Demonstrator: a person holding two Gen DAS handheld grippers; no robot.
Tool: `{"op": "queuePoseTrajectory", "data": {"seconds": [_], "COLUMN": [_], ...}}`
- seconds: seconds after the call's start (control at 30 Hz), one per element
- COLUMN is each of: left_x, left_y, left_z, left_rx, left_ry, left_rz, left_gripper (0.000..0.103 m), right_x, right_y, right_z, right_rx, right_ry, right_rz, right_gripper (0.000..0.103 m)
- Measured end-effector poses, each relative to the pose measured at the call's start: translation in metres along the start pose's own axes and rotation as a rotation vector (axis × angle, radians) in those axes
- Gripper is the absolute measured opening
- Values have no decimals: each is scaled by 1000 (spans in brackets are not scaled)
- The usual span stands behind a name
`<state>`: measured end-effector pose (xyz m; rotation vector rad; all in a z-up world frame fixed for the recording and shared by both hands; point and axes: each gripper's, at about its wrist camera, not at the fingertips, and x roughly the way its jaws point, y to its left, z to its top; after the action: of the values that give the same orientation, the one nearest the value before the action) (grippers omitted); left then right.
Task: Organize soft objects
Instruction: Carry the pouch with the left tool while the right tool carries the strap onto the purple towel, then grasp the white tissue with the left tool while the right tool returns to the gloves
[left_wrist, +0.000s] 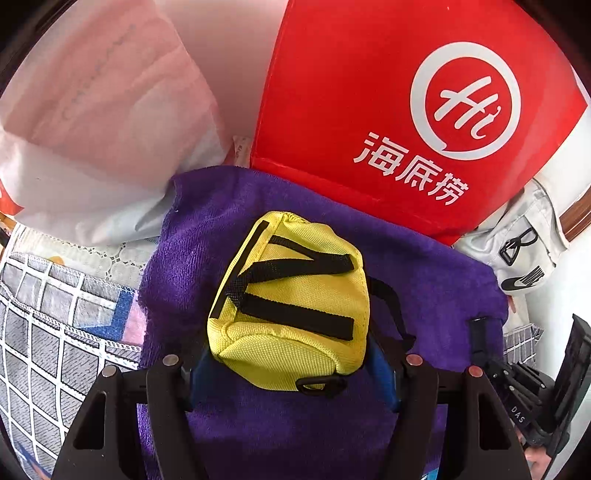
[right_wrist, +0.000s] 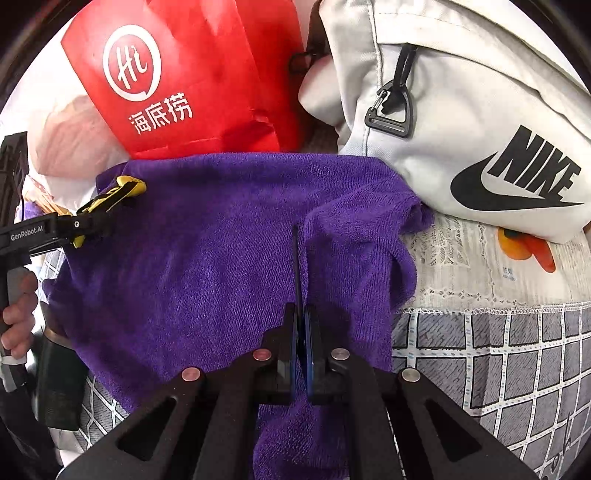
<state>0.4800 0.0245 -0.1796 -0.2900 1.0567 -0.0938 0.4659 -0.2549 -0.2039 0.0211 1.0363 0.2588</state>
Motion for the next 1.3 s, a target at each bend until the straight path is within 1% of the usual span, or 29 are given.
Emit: {"op": "queuePoseTrajectory", "data": {"seconds": [0.13, 0.17, 0.23, 0.27, 0.3, 0.33, 0.37, 0.4, 0.63, 0.73, 0.8, 0.83, 0.93, 1.03, 1.1, 1.2, 1.3], "left_x": [3, 4, 7, 7, 5, 2, -1, -4, -38, -60, -73, -81, -109, -140, -159, -181, -198], "left_y": [4, 4, 4, 2, 2, 1, 0, -1, -7, -9, -9, -9, -9, -9, -8, -5, 3], "left_z": [4, 4, 5, 5, 5, 4, 4, 4, -1, -8, -12, -15, -26, -37, -46, -62, -83], "left_rx": [-12, -14, -17, -20, -26, -31, -33, -30, 9, 33, 40, 46, 77, 95, 103, 107, 101], "left_ry": [21, 33, 52, 53, 51, 49, 46, 41, -10, -55, -70, -76, -105, -157, -176, -189, -189], "left_rz": [-16, -15, -21, -28, -40, -48, -51, -48, -22, -9, -7, -14, -42, -27, -27, -36, -46], "left_gripper": [70, 70, 71, 72, 75, 81, 82, 82, 82, 82, 82, 80, 80, 80, 80, 80, 80], "right_x": [2, 2, 2, 0, -3, -6, -10, -13, -40, -59, -71, -78, -99, -119, -129, -147, -161], "right_y": [5, 6, 10, 10, 10, 10, 13, 14, 22, 25, 24, 24, 28, 36, 45, 61, 76], "right_z": [0, 1, 3, 3, 3, 3, 4, 4, 3, -4, -11, -16, -32, -50, -63, -88, -114], "right_rx": [-10, -10, -12, -13, -13, -13, -15, -18, -8, 17, 24, 24, 24, 32, 27, 1, -19], "right_ry": [-3, -5, -14, -21, -32, -39, -52, -61, -120, -149, -150, -152, -177, -202, -204, -197, -200], "right_rz": [-9, -9, -3, -2, 13, 17, 10, 2, 0, -6, -7, -15, -43, -55, -49, -28, -35], "right_gripper": [4, 8, 21, 34, 41, 45, 54, 59, 60, 60, 60, 60, 60, 60, 60, 60, 60]}}
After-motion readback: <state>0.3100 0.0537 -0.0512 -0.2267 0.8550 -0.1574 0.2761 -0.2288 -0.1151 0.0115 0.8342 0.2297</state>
